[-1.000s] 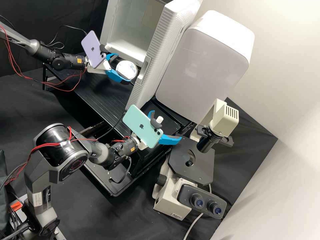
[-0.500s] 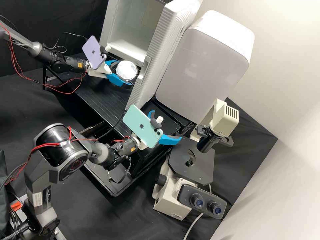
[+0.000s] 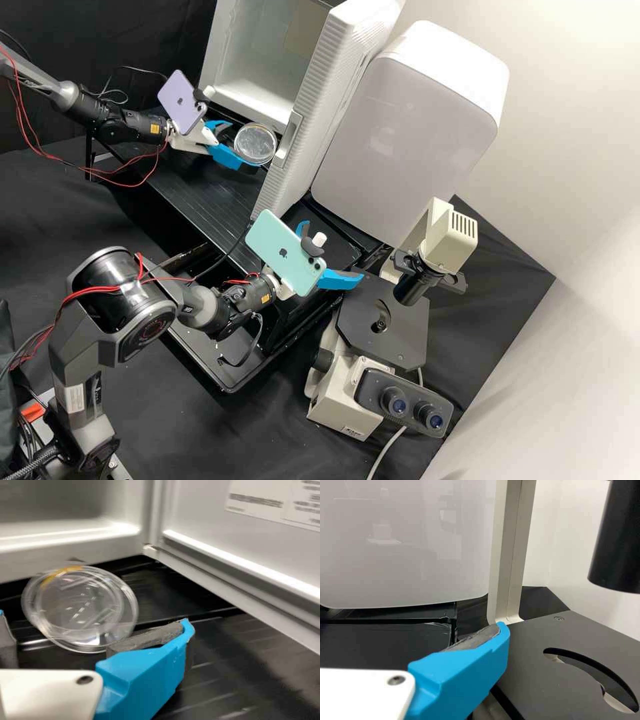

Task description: Take the petri dish out of the incubator

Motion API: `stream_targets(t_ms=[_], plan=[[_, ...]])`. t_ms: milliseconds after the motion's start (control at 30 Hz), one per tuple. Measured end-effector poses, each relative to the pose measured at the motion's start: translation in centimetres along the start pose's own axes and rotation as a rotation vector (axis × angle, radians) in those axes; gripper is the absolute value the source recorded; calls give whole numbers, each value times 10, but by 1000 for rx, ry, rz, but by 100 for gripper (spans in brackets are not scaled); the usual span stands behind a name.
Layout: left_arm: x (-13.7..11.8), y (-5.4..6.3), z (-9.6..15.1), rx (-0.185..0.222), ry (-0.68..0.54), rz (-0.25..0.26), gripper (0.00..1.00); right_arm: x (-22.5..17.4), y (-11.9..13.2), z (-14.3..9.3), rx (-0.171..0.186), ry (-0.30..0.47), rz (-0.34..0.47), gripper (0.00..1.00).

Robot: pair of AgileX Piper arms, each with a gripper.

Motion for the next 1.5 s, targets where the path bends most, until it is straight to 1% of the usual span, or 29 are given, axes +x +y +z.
stream_targets(t_ms=[67, 133, 233, 400, 467, 500, 667, 767, 867, 900, 933, 1100, 1167, 1200, 1267, 1333, 1433, 1500], plan=[[-2, 4, -3, 3, 15, 13, 100, 0, 0, 0, 0, 0, 0, 100], [-2, 6, -3, -9, 19, 24, 100, 0, 0, 0, 0, 0, 0, 100], [-3, 8, -4, 5, 26, 42, 100, 0, 0, 0, 0, 0, 0, 100], [-3, 8, -4, 9, 29, 44, 100, 0, 0, 0, 0, 0, 0, 100], [-3, 8, -3, -2, 13, 39, 100, 0, 0, 0, 0, 0, 0, 100], [-2, 8, -1, -14, -7, 35, 100, 0, 0, 0, 0, 0, 0, 100], [5, 17, 13, -75, -123, 23, 100, 0, 0, 0, 0, 0, 0, 100], [12, 20, 16, -119, -147, 23, 100, 0, 0, 0, 0, 0, 0, 100], [18, 27, 16, -207, -154, 38, 100, 0, 0, 0, 0, 0, 0, 100], [18, 28, 16, -219, -156, 42, 100, 0, 0, 0, 0, 0, 0, 100], [19, 31, 15, -245, -154, 48, 100, 0, 0, 0, 0, 0, 0, 100], [20, 36, 4, -303, -125, 70, 100, 0, 0, 0, 0, 0, 0, 100], [19, 39, 0, -347, -108, 86, 100, 0, 0, 0, 0, 0, 0, 100], [19, 40, -1, -362, -98, 94, 100, 0, 0, 0, 0, 0, 0, 100], [18, 42, -4, -375, -74, 114, 100, 0, 0, 0, 0, 0, 0, 100], [16, 45, -7, -375, -43, 139, 100, 0, 0, 0, 0, 0, 0, 100], [12, 46, -11, -348, 6, 160, 100, 0, 0, 0, 0, 0, 0, 100], [10, 46, -12, -344, 19, 165, 100, 0, 0, 0, 0, 0, 0, 100]])
